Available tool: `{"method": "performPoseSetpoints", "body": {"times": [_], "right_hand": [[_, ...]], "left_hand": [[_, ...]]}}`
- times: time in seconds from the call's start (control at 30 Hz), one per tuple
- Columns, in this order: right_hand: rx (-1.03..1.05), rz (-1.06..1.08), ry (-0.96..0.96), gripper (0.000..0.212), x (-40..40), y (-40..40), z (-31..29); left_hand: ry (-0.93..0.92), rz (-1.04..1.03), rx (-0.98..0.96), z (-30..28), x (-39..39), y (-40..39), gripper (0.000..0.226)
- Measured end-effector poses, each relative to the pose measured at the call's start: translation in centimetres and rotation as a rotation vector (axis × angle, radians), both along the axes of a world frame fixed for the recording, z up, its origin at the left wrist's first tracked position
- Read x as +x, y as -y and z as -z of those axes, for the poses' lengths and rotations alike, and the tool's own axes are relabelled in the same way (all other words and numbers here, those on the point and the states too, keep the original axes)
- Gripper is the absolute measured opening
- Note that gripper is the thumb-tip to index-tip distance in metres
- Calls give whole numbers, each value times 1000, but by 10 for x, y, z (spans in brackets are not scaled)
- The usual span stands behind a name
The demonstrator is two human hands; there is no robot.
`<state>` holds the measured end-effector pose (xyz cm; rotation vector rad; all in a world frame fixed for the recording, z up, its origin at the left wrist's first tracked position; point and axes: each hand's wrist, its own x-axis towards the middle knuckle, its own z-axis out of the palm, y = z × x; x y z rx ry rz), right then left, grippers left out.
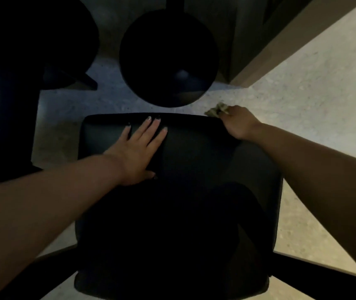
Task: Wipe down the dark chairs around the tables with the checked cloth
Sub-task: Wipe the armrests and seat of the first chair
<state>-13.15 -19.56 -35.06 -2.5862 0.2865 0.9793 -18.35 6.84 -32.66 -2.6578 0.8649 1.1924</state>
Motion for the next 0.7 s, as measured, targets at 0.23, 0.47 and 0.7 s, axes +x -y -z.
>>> {"method": "performPoseSetpoints", "body": {"times": [0.23,0.47,0.7], "right_hand": [[-30,-184,19,42,17,-84,19],[135,-512,230,42,24,-234,12],[-112,-1190,325,45,-20,-315,15]], "left_hand": [[-63,-578,-222,-1,38,-95,77],[79,-1273,-554,7,28,-149,35],[45,-1560,-769,1,5,-171,26]]}}
